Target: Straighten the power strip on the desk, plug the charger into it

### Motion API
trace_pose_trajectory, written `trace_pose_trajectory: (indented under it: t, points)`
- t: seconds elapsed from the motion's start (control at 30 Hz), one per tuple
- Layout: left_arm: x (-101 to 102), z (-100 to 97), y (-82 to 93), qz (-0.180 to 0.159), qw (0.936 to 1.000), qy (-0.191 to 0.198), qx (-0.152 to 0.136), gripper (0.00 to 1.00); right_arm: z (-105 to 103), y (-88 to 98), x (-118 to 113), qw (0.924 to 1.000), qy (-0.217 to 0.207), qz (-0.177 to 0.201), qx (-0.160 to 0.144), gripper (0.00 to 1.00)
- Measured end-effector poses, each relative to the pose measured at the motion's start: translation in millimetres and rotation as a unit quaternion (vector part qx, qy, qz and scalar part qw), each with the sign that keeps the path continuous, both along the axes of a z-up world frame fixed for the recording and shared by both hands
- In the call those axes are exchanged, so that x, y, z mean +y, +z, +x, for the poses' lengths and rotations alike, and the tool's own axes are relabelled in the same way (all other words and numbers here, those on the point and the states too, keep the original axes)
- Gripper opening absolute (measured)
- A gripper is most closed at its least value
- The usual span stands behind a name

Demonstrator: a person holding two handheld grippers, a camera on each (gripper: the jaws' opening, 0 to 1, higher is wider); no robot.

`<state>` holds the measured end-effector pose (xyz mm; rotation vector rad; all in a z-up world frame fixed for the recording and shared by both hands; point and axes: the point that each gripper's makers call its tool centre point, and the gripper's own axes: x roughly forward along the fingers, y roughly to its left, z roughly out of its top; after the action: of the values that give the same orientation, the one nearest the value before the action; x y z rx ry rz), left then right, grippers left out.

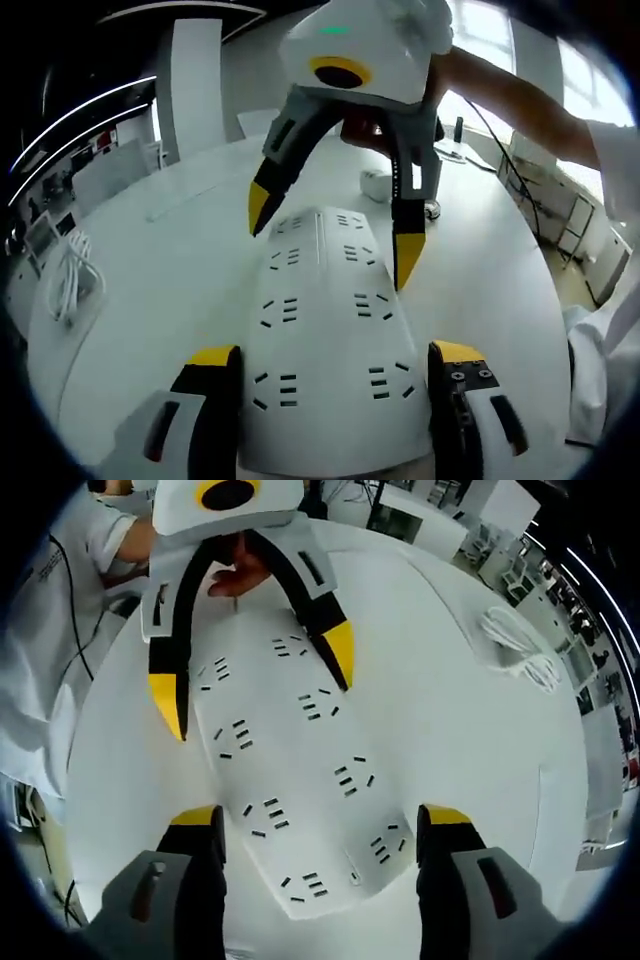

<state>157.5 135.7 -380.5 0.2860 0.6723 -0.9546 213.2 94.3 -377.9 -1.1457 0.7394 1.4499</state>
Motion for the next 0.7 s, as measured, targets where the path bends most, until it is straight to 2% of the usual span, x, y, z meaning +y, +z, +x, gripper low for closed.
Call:
trace_pose_trajectory:
  t: [0.13,0.5,0.7]
  points:
    - [-0.3,-1.2,0.2,0.0,1.0,-0.001,0.0,0.77,0.9,0.2,1.5,1.0,0.006,-0.006,-0.001,0.75]
    - [-0.2,-2.1,0.3,-0.001,1.0,-0.002,0.0,0.77,-3.0,-3.3,2.3,0.9995,0.013,-0.021,0.021,0.72]
    - [0.1,-1.6,0.2,-0.001,1.0,-0.002,0.0,0.77,-5.2,-3.1,3.6,0.9992,0.024,-0.027,0.02,0.71]
